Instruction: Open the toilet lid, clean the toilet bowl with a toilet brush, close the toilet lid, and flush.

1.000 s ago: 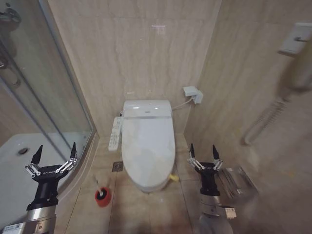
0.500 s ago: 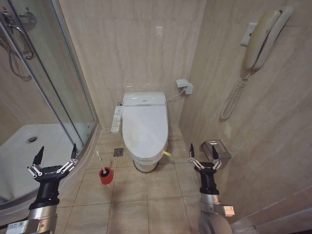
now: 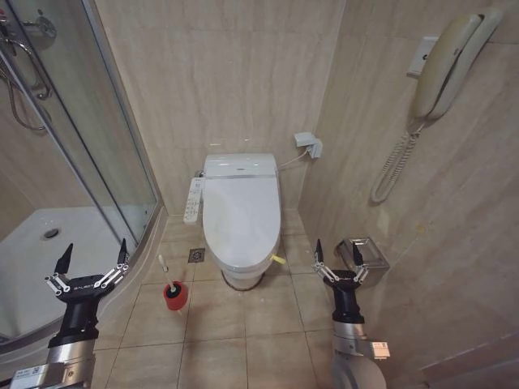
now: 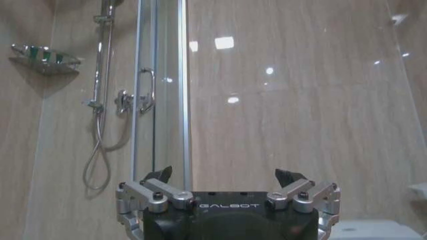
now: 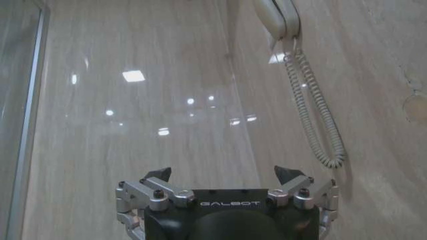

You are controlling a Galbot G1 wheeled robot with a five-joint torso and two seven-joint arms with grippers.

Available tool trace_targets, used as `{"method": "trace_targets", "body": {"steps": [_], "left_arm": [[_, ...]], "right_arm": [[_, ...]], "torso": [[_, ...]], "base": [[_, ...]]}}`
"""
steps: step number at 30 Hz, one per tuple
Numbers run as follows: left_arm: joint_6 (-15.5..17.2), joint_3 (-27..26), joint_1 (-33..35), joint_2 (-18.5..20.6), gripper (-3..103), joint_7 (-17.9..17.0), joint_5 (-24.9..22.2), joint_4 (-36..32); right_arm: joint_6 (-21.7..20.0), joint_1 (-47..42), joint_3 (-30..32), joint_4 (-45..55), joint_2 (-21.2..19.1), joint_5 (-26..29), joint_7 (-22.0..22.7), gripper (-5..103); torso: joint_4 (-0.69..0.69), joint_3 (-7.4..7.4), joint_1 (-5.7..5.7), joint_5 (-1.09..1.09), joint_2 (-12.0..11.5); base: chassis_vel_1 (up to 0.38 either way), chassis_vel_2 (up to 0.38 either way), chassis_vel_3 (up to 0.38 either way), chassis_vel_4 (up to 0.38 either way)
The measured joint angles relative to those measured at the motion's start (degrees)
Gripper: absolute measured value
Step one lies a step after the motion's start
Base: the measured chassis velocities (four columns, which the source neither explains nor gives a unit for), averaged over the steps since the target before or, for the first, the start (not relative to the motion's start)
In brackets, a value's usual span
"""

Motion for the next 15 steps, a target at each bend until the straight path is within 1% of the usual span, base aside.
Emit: {"method": "trace_targets", "body": {"steps": [15], "left_arm": [[0.5, 0.3, -0.1, -1.1, 100, -0.2, 0.1, 1.6]], "right_arm": [[-0.1, -0.2, 2.0, 0.3, -0.4, 0.3, 0.1, 100]], "torso": [[0.0, 0.0, 0.01, 0.0, 0.0]], "base": [[0.0, 0.0, 0.0, 0.0]]}}
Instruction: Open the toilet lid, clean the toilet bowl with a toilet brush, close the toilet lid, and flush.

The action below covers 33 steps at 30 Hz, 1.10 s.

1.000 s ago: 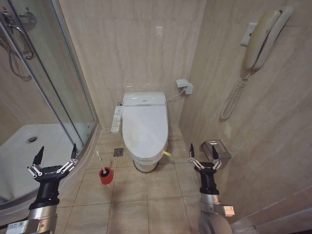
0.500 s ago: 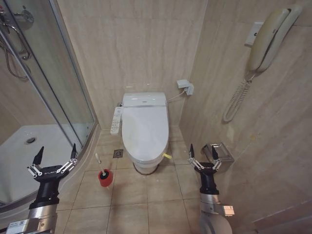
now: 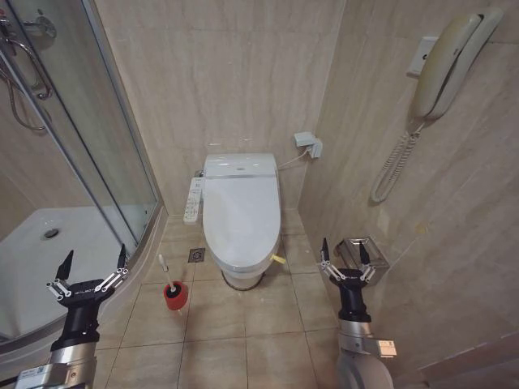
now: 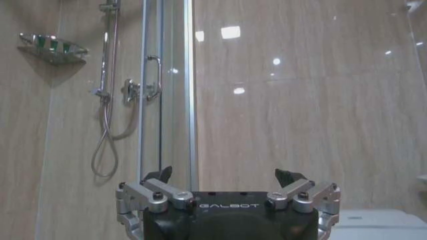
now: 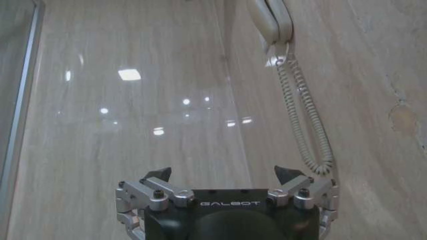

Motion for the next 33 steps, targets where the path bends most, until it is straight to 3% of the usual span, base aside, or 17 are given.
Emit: {"method": "trace_targets", "body": {"steps": [20, 33], "left_arm": [[0.2, 0.3, 1.0, -0.7, 100, -0.3, 0.0, -1.2], [1.5, 2.6, 2.0, -1.6, 100, 0.0, -2.4, -1.1]], "right_arm": [[-0.2, -1.0, -0.1, 1.3, 0.0, 0.0, 0.4, 100], [-3.9, -2.5, -1.1, 2.7, -0.2, -3.1, 3.5, 100]], "torso": [[0.0, 0.0, 0.0, 0.0, 0.0], [0.0, 0.0, 0.0, 0.0, 0.0]], "base": [[0.0, 0.0, 0.0, 0.0], [0.0, 0.0, 0.0, 0.0]]}}
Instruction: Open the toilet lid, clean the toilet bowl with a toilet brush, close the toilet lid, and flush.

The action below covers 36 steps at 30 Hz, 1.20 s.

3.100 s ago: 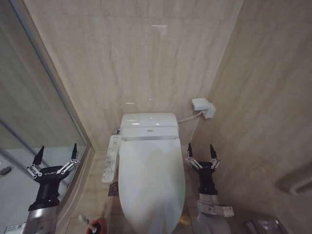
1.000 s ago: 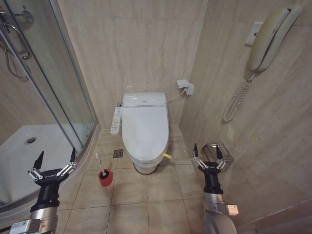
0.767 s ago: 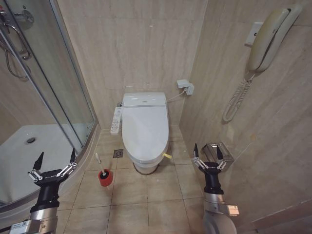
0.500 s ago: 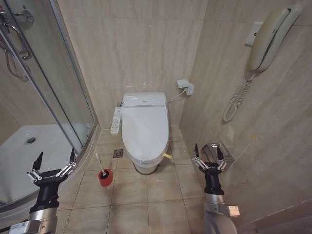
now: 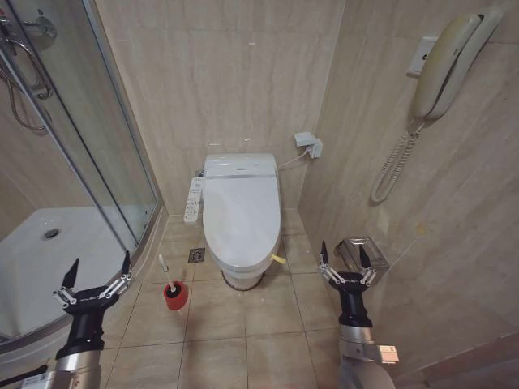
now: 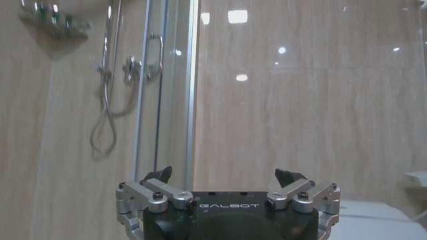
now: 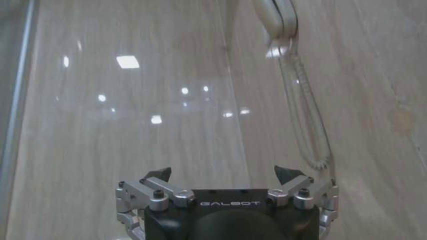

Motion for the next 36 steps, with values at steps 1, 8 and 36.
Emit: {"method": "trace_targets", "body": {"steps": [1, 8, 36], "left_arm": [[0.0, 0.0, 0.0, 0.0, 100, 0.0, 0.0, 0.0], [5.2, 6.2, -1.8, -0.9, 100, 0.3, -1.9, 1.0], [8.4, 12.7, 1.0, -9.1, 100, -0.4, 9.6, -2.6]], "right_arm": [[0.0, 0.0, 0.0, 0.0, 0.0, 0.0, 0.0, 100], [-7.9, -1.0, -2.7, -0.5, -1.4, -4.5, 5.7, 100], [-14.8, -3.8, -2.2, 4.8, -4.2, -8.8, 7.7, 100]], "torso": [[0.0, 0.0, 0.0, 0.0, 0.0], [-0.01, 0.0, 0.0, 0.01, 0.0], [0.0, 0.0, 0.0, 0.0, 0.0]], "base": [[0.0, 0.0, 0.0, 0.0], [0.0, 0.0, 0.0, 0.0], [0.0, 0.0, 0.0, 0.0]]}}
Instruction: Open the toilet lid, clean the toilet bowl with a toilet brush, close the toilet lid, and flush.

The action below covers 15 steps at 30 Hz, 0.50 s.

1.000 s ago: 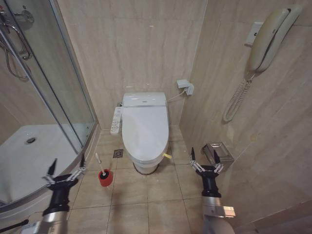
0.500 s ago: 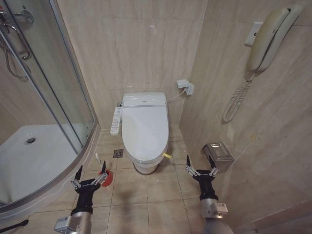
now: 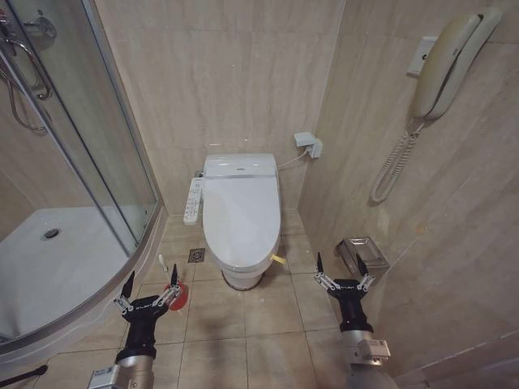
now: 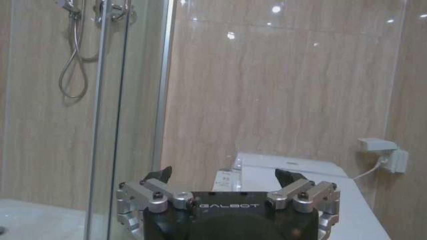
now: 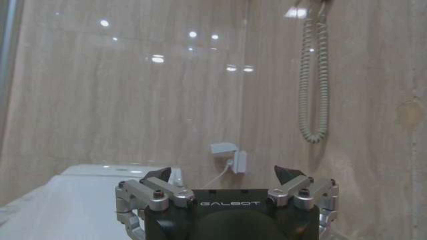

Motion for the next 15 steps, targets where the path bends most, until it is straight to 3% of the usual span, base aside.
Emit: {"method": "trace_targets", "body": {"steps": [7, 15], "left_arm": [[-1.1, 0.4, 0.5, -0.8, 100, 1.8, 0.3, -0.8], [-1.1, 0.4, 0.5, -0.8, 100, 1.9, 0.2, -0.9]], "right_arm": [[1.7, -0.7, -0.6, 1.0, 0.5, 0.8, -2.8, 100], [1.9, -0.7, -0.6, 1.1, 0.6, 1.0, -2.9, 100]], "torso": [[0.0, 0.0, 0.0, 0.0, 0.0], [0.0, 0.0, 0.0, 0.0, 0.0]], "base": [[0.0, 0.0, 0.0, 0.0], [0.0, 0.0, 0.0, 0.0]]}}
